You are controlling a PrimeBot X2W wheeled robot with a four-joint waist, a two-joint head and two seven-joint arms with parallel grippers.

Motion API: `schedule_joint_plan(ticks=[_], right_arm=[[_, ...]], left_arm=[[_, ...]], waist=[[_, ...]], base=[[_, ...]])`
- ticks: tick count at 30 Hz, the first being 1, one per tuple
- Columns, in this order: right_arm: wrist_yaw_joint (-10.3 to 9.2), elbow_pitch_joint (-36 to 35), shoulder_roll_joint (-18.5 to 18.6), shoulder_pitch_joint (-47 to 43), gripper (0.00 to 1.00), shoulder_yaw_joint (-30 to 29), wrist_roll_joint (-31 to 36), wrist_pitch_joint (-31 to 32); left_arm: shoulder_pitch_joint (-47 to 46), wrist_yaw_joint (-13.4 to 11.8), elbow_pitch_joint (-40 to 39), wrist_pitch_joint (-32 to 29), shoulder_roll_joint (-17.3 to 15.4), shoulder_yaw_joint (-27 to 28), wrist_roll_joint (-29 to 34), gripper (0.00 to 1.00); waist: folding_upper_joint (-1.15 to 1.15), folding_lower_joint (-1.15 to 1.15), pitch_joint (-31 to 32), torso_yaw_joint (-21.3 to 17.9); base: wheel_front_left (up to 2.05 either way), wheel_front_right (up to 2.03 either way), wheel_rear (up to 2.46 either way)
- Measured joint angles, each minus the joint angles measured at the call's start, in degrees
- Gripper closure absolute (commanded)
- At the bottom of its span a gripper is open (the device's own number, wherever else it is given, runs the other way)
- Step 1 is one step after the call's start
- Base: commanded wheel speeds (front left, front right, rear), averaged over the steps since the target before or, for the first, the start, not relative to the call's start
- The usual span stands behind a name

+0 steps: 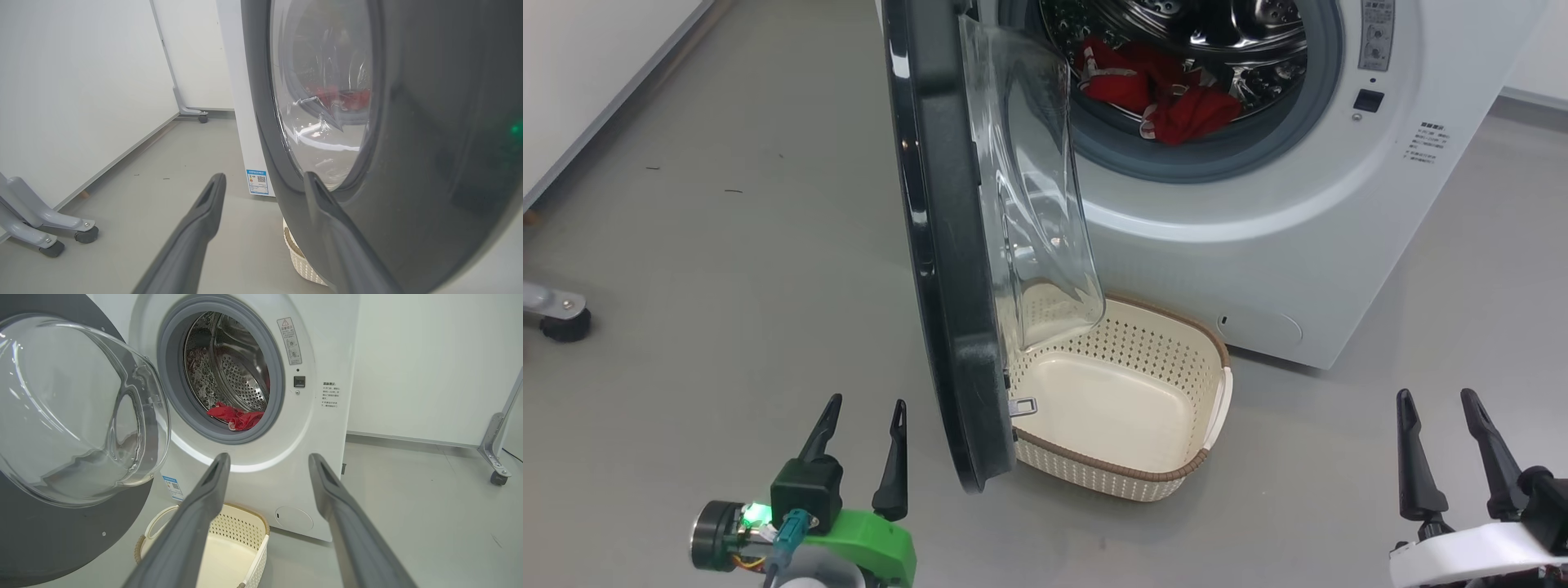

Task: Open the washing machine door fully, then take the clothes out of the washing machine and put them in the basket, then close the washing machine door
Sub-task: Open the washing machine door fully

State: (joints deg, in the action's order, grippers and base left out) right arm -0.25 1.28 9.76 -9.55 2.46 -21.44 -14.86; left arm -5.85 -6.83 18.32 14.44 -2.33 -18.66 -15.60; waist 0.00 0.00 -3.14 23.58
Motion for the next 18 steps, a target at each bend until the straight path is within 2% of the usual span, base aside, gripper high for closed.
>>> schedule_joint_plan(ticks=[9, 18], right_arm=[[0.20, -0.31, -3.37, -1.60, 0.00, -0.35, 2.32, 0.00], [1.70, -0.68, -5.02, -1.60, 0.00, -1.93, 4.00, 0.00]], left_arm=[[0.00, 0.00, 0.11, 0.00, 0.00, 0.11, 0.01, 0.00], [0.00, 0.00, 0.21, 0.00, 0.00, 0.08, 0.00, 0.00]], waist=[[0.00, 0.00, -0.35, -0.50], [0.00, 0.00, -0.76, -0.86]], base=[[0.00, 0.00, 0.00], [0.00, 0.00, 0.00]])
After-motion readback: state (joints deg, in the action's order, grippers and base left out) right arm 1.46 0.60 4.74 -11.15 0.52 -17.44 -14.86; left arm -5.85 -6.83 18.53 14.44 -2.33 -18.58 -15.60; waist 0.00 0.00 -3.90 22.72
